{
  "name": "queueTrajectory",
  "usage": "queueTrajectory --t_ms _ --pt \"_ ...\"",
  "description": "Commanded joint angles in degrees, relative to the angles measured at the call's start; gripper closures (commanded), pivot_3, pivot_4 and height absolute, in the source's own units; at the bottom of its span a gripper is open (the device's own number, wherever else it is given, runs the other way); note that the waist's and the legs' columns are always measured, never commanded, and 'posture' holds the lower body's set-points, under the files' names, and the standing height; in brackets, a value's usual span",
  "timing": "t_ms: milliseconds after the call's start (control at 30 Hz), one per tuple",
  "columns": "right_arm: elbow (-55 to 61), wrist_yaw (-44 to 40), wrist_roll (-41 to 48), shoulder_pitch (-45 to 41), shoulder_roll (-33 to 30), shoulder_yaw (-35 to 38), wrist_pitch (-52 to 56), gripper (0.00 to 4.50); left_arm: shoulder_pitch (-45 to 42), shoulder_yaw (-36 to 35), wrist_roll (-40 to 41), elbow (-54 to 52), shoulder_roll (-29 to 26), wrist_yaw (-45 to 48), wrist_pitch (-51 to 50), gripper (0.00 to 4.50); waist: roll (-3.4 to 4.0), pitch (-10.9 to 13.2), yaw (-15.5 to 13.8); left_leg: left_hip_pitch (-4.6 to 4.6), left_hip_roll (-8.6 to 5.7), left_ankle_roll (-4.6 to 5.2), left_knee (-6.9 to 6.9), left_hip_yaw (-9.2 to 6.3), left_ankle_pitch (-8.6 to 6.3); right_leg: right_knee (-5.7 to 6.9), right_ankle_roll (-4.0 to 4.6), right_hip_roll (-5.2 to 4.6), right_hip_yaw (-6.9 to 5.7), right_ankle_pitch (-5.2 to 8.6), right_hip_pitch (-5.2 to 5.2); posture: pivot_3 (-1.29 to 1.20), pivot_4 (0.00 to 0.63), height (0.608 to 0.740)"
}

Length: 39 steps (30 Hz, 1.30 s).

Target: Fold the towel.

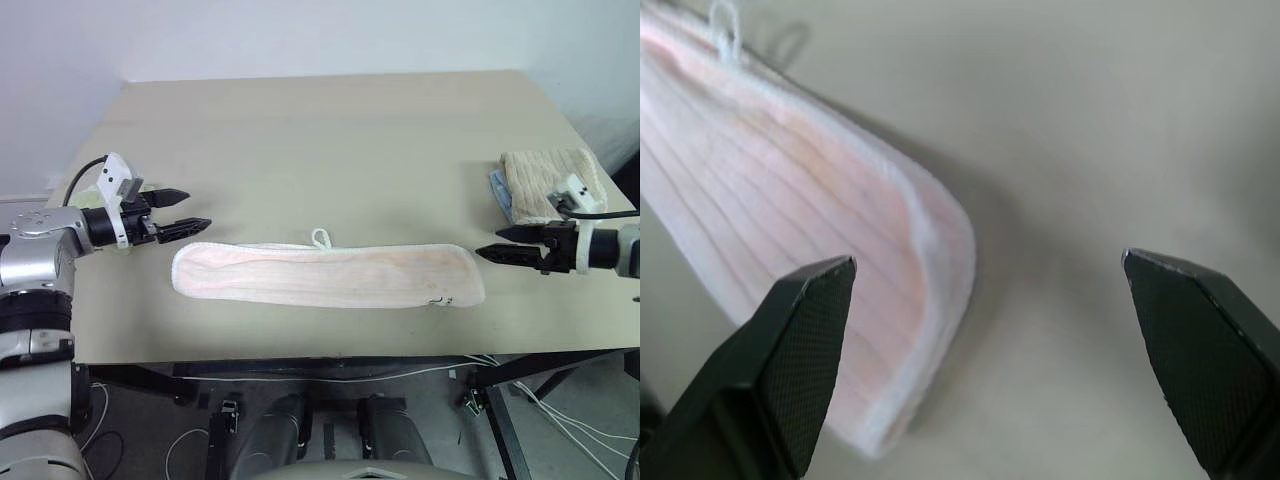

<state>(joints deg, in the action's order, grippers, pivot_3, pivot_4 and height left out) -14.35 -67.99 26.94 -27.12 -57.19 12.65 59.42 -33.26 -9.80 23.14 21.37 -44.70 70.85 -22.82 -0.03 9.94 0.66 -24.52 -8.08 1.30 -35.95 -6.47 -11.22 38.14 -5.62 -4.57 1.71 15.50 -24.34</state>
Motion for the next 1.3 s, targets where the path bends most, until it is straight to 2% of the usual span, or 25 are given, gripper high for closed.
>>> queueTrajectory --t_ms 33,167,400,567,800,1167,1300 --pt "2.23 2.43 7.12 0.75 -0.71 7.90 13.24 0.01 2.76 -2.24 6.32 -13.91 1.69 -2.56 -5.07 0.00 0.00 0.00 0.04 0.00 0.00 -0.02 -0.01 0.00 -0.01 0.00 0.00 0.00 0.00 0.00 0.00 0.00 0.150 0.740" --pt "4.58 3.65 10.00 7.98 -1.23 12.31 18.02 0.01 6.03 -1.20 8.64 -22.15 4.31 -5.27 -7.35 0.00 -0.03 -0.03 -0.09 0.03 0.01 0.01 0.02 -0.01 0.00 -0.05 0.00 0.00 -0.02 0.01 0.07 0.00 0.150 0.740" --pt "4.45 8.69 14.70 15.52 3.76 19.85 27.43 0.01 9.09 2.21 9.11 -26.52 9.12 -8.37 -7.58 0.00 -0.04 -0.05 0.08 0.09 0.01 -0.01 -0.08 0.04 -0.02 -0.06 0.00 -0.02 0.00 0.00 0.20 0.00 0.150 0.740" --pt "3.84 12.41 16.69 15.43 8.45 21.38 31.50 0.01 12.23 4.61 10.29 -30.74 12.58 -10.90 -8.75 0.00 -0.06 -0.06 -0.01 0.09 0.01 0.01 -0.11 0.04 0.00 -0.06 0.00 -0.02 0.00 0.00 0.22 0.00 0.150 0.740" --pt "4.32 17.58 19.20 13.93 15.73 22.34 33.05 0.01 14.50 7.20 10.37 -32.89 13.99 -12.51 -8.77 0.00 -0.32 -0.20 0.39 0.23 0.08 -0.04 -0.09 0.03 -0.04 -0.09 0.03 0.04 0.00 0.01 0.36 0.00 0.150 0.740" --pt "9.12 25.04 30.17 18.58 19.01 20.73 33.08 0.01 16.34 9.01 9.93 -33.96 13.76 -12.92 -7.98 0.00 -0.35 -0.23 0.11 0.25 0.09 -0.03 0.00 0.01 -0.04 -0.23 0.04 0.04 -0.03 0.02 0.40 0.00 0.150 0.740" --pt "8.03 29.54 30.02 17.59 21.31 22.16 33.08 0.01 16.98 9.80 9.33 -33.95 13.64 -12.84 -7.58 0.00 -0.48 -0.31 0.23 0.25 0.10 -0.05 0.01 0.01 -0.06 -0.25 0.22 0.04 -0.03 0.13 0.42 0.00 0.150 0.740"
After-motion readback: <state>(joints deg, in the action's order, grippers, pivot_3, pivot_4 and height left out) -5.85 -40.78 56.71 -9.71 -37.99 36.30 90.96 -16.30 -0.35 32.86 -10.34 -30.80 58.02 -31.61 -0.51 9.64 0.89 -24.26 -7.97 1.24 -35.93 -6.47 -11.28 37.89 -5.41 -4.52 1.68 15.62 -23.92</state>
